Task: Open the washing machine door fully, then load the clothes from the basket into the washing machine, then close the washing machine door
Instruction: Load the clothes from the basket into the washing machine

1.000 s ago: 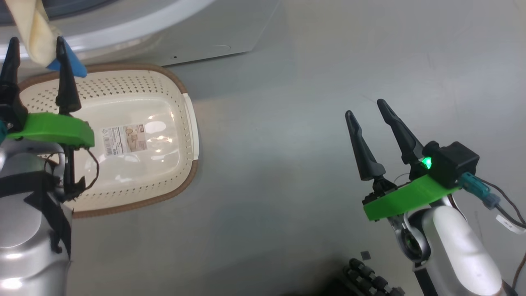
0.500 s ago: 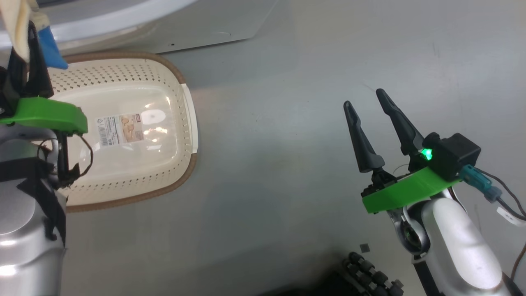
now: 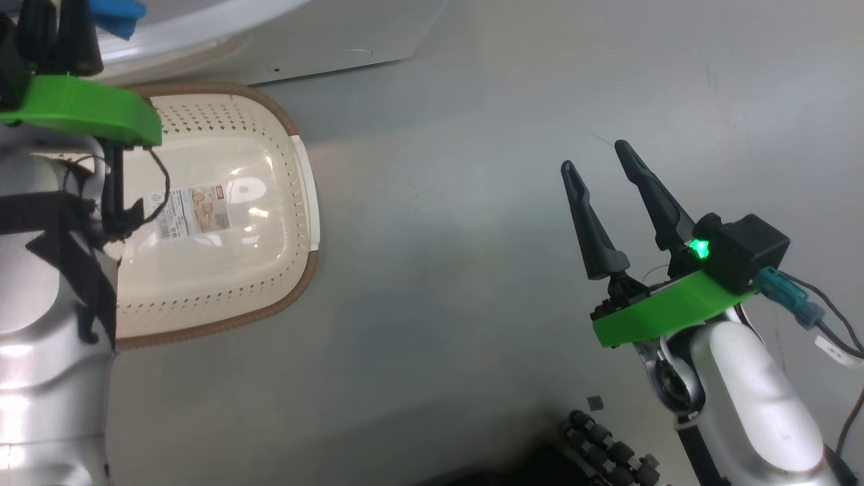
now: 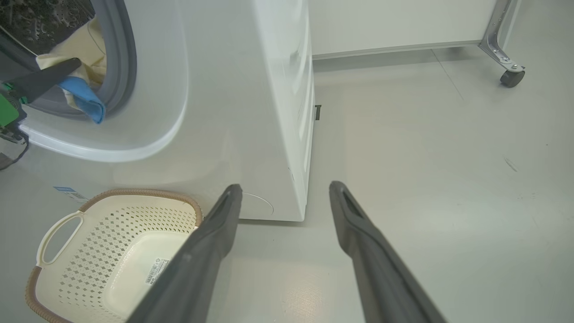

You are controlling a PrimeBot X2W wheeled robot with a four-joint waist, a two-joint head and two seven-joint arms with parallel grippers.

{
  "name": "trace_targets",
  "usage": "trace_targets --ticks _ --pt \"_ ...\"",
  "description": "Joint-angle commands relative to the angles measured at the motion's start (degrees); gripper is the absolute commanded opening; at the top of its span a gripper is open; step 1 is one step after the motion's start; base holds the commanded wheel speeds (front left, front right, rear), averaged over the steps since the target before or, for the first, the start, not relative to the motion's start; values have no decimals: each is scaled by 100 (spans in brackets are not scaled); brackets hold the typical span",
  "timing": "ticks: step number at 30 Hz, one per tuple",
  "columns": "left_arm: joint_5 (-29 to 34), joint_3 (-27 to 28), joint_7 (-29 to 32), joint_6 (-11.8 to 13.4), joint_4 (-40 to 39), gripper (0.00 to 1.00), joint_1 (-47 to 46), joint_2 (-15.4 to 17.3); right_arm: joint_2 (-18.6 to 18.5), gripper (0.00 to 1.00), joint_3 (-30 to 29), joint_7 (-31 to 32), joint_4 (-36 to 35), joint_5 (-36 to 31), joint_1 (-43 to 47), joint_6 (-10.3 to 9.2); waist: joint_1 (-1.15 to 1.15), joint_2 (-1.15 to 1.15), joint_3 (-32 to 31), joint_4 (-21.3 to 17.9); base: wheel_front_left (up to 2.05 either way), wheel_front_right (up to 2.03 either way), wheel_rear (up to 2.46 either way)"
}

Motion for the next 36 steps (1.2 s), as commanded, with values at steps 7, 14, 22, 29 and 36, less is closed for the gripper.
trace_targets --ticks 7,14,22,29,36 --pt "167 -2 361 92 60 0 -665 325 -47 100 148 -37 -151 109 65 21 0 0 -2 -41 0 0 0" --pt "451 -241 765 229 676 0 -1227 413 -47 100 195 -37 -150 189 79 21 0 0 4 -84 0 0 0" --pt "603 -334 1021 402 1158 0 -1743 508 -47 100 231 -37 -144 233 110 21 0 0 17 -119 0 0 0" --pt "677 -412 1157 528 1515 0 -2261 541 -47 100 294 -37 -148 306 126 21 0 0 25 -178 0 0 0" --pt "745 -475 1281 628 1943 0 -2699 650 -47 100 337 -37 -152 384 194 21 0 0 36 -320 0 0 0"
